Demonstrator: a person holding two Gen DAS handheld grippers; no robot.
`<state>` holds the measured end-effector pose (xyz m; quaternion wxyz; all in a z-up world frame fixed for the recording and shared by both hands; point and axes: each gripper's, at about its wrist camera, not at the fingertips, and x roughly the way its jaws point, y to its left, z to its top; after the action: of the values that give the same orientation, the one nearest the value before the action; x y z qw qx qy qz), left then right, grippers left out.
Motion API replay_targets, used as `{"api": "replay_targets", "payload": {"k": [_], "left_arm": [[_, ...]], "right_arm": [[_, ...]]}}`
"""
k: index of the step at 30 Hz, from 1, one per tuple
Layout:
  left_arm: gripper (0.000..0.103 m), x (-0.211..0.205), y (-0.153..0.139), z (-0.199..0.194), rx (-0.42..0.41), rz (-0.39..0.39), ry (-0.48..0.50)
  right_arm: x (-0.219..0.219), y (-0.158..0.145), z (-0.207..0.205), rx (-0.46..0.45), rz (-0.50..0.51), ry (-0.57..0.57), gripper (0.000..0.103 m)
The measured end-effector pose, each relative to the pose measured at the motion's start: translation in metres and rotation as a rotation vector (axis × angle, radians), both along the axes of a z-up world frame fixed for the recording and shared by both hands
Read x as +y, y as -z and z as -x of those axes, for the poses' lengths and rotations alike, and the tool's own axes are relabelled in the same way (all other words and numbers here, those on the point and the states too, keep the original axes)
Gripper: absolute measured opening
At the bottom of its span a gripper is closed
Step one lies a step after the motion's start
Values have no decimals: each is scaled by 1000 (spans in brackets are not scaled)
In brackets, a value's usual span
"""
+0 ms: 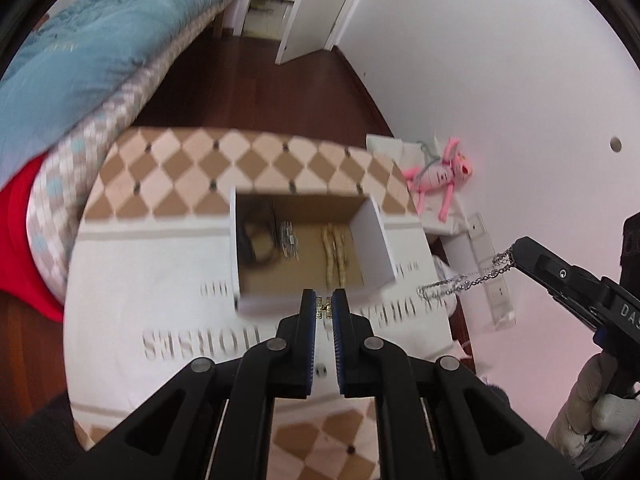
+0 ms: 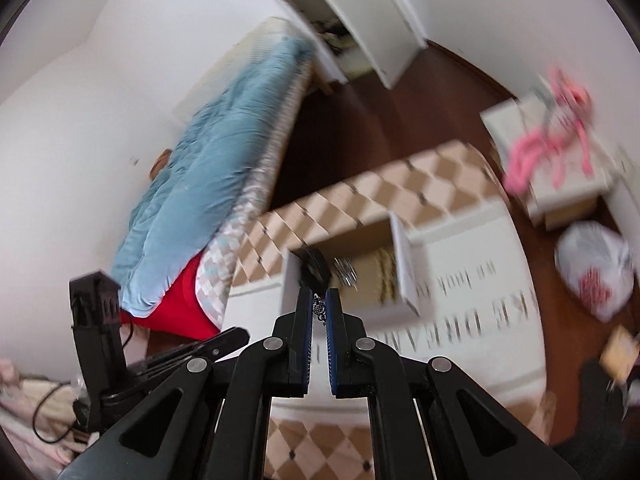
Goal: Organize jewelry
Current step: 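Carry the gold earring and charm bracelet with both tools over the white box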
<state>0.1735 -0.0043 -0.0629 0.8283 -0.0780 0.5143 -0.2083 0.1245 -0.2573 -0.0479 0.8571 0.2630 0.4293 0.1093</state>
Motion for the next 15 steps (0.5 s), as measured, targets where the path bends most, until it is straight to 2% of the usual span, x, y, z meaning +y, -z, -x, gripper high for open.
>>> {"api": "replay_targets", "payload": {"k": [3, 8, 12, 15], "left_arm": [[6, -4, 4, -32, 20, 4, 0], [6, -18, 34, -66, 111, 7, 27], [7, -34, 59, -89, 135, -101, 22], [7, -37, 66, -101, 144, -126, 9]], "right_arm": [[14, -8, -32, -7, 48, -46, 7], [28, 20, -86, 85, 109, -101, 7], [32, 52, -114, 174, 147, -128, 7], [30, 75, -131, 257, 171, -138, 8]]}}
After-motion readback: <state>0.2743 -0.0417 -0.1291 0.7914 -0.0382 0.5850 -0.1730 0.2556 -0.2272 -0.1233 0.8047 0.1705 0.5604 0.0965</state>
